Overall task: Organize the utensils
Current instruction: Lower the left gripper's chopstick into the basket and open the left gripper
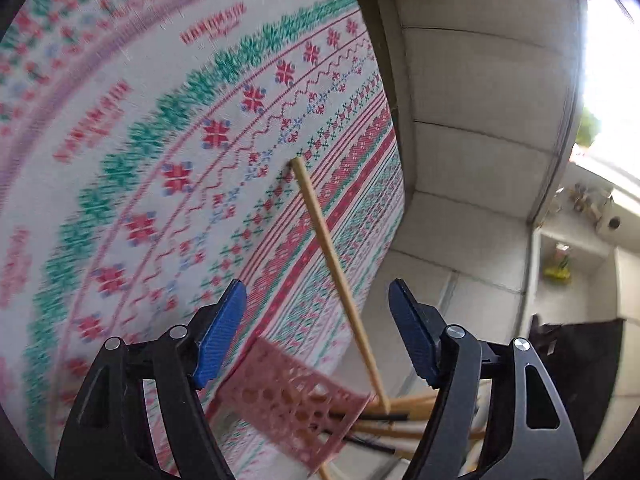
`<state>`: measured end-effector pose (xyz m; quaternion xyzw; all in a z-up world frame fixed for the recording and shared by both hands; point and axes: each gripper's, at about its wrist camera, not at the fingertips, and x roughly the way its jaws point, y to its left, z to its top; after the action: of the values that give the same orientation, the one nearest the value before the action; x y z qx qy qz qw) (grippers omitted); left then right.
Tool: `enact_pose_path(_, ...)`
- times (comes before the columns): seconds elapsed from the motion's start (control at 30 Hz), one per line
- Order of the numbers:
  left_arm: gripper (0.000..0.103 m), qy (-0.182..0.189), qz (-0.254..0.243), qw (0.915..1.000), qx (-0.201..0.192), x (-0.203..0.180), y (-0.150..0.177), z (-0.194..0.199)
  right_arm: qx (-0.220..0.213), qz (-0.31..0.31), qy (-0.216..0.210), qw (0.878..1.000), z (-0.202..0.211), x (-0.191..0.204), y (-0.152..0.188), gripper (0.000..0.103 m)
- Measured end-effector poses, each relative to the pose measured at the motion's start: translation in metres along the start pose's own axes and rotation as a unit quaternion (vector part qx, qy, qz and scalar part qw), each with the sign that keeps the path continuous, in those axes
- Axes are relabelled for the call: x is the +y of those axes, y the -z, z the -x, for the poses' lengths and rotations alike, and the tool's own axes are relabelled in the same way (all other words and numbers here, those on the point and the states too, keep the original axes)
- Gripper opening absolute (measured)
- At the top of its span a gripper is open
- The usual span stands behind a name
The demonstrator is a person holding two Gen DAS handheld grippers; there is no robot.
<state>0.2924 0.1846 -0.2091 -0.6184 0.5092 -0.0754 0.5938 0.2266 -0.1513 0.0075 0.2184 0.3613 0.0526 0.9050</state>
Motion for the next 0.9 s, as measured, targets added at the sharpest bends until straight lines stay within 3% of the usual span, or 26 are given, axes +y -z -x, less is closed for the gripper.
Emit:
enact_pose_path(0.1,0.069,0.015,0.031,0.9992,0.018,0.008,-0.015,-0.023,0.011,0.003,0.008,1.0,-0.009,-0.005,0.003,0.055)
enact_pose_path(0.13,0.063,0.019,0.036,0.9989,0.022,0.009,-0.02,-0.03,0.017,0.004,0.012,1.0,-0.013,-0.007,0.004,0.055)
enact_pose_path(0.17,0.046,0.022,0.034,0.9988,0.026,0.008,-0.025,-0.037,0.021,0.005,0.017,1.0,-0.017,-0.008,0.005,0.055)
enact_pose_path(0.2,0.02,0.025,0.024,0.999,0.029,0.005,-0.03,-0.043,0.025,0.005,0.023,0.999,-0.02,-0.011,0.006,0.055)
enact_pose_path(0.23,0.011,0.025,0.012,0.9992,0.03,0.002,-0.032,-0.046,0.03,0.004,0.03,0.999,-0.025,-0.014,0.007,0.055)
enact_pose_path(0.33,0.009,0.029,-0.062,0.9975,0.016,-0.037,-0.04,-0.044,0.04,0.002,0.046,0.998,-0.032,-0.022,0.008,0.055)
enact_pose_path(0.43,0.007,0.04,-0.155,0.9872,-0.003,-0.093,-0.032,-0.022,0.042,-0.003,0.055,0.998,-0.033,-0.03,0.007,0.055)
enact_pose_path(0.57,0.006,0.034,-0.268,0.9616,-0.048,-0.174,0.002,0.023,0.039,-0.021,0.045,0.998,-0.026,-0.038,0.004,0.055)
enact_pose_path(0.7,0.006,0.03,-0.346,0.9278,-0.135,-0.233,0.054,0.075,0.031,-0.021,0.029,0.999,-0.011,-0.034,0.002,0.056)
enact_pose_path(0.77,0.006,0.02,-0.383,0.9044,-0.186,-0.253,0.085,0.099,0.026,-0.024,0.017,0.999,-0.002,-0.033,0.0,0.056)
enact_pose_path(0.8,0.006,0.014,-0.408,0.8874,-0.213,-0.265,0.109,0.114,0.023,-0.024,0.013,0.999,0.001,-0.033,-0.001,0.057)
enact_pose_path(0.9,0.006,-0.012,-0.459,0.85,-0.258,-0.282,0.163,0.124,0.013,-0.025,0.005,1.0,0.015,-0.033,-0.002,0.057)
